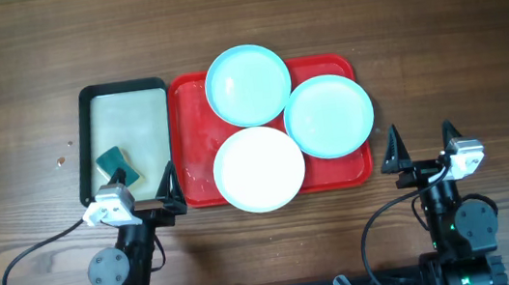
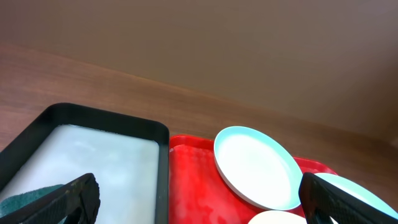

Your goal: Clean dirty plates on tray and stack at the side

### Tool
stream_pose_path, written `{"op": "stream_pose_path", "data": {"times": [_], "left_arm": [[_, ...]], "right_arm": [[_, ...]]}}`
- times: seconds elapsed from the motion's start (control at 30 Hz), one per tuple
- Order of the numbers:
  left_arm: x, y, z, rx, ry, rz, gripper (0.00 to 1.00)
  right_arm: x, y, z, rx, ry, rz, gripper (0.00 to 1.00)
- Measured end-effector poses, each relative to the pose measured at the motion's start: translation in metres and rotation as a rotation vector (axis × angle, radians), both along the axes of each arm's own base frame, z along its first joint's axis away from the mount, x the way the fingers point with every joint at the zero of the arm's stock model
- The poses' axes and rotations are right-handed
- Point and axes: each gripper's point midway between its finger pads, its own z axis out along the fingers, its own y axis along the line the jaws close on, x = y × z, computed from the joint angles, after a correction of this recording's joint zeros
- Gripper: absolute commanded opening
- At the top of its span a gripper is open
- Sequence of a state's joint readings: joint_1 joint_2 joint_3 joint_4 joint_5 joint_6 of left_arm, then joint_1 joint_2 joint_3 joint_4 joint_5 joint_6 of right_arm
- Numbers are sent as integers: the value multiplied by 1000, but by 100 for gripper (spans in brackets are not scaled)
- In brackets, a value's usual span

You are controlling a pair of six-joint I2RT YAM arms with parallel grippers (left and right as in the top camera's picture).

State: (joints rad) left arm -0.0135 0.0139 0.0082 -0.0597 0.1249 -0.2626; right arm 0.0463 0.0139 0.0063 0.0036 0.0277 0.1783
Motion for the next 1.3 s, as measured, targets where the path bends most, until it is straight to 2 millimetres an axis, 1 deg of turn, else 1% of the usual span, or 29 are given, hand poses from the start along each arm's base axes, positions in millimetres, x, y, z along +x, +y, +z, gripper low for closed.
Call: {"op": "stream_pose_path", "data": {"times": [0.97,1.03,1.17,1.3], "left_arm": [[0,0,0,0,0,0,100],[0,0,0,0,0,0,100],[0,0,0,0,0,0,100],[0,0,0,0,0,0,100]], "right_arm": [[0,0,0,0,0,1,100],[0,2,0,0,0,10,100],[-1,15,0,1,0,86,100],[-2,22,0,1,0,130,100]]}}
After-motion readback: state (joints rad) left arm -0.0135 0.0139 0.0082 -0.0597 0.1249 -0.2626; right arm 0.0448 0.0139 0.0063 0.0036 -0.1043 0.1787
